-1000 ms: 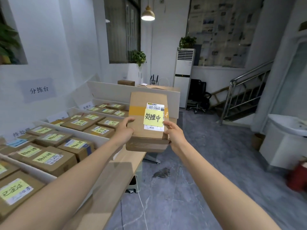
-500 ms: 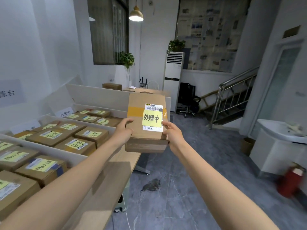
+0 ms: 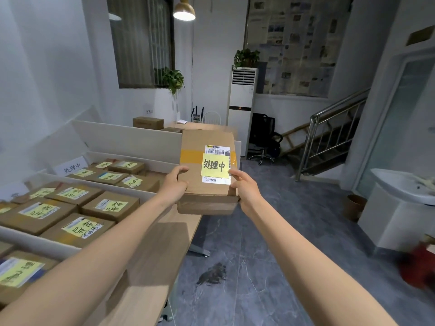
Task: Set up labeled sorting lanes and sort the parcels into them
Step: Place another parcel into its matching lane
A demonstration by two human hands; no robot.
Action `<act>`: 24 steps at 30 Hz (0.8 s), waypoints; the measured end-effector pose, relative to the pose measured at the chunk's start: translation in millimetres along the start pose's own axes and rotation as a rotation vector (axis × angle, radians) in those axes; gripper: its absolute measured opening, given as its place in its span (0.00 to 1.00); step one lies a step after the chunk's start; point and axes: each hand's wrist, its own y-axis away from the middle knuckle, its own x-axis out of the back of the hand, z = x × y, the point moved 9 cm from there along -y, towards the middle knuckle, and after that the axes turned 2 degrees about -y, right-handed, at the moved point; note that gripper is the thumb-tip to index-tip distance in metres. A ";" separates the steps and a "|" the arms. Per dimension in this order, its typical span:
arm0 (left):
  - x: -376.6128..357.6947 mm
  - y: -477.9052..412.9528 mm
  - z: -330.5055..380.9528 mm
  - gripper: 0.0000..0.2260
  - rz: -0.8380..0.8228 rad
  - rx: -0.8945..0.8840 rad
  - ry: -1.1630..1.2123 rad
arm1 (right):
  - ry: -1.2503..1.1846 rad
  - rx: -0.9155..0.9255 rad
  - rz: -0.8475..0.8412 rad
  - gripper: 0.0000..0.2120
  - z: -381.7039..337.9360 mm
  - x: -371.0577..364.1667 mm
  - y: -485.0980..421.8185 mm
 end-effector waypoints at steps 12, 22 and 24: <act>-36.3 -65.0 -3.6 0.22 0.082 0.057 -0.034 | 0.046 -0.032 -0.125 0.21 0.0 11.0 -92.4; -75.3 -111.7 0.7 0.22 0.229 0.117 -0.061 | 0.068 -0.035 -0.297 0.19 -3.1 27.4 -179.3; -81.1 -117.7 -1.1 0.22 0.258 0.131 -0.063 | 0.073 -0.033 -0.340 0.19 -1.4 27.6 -192.0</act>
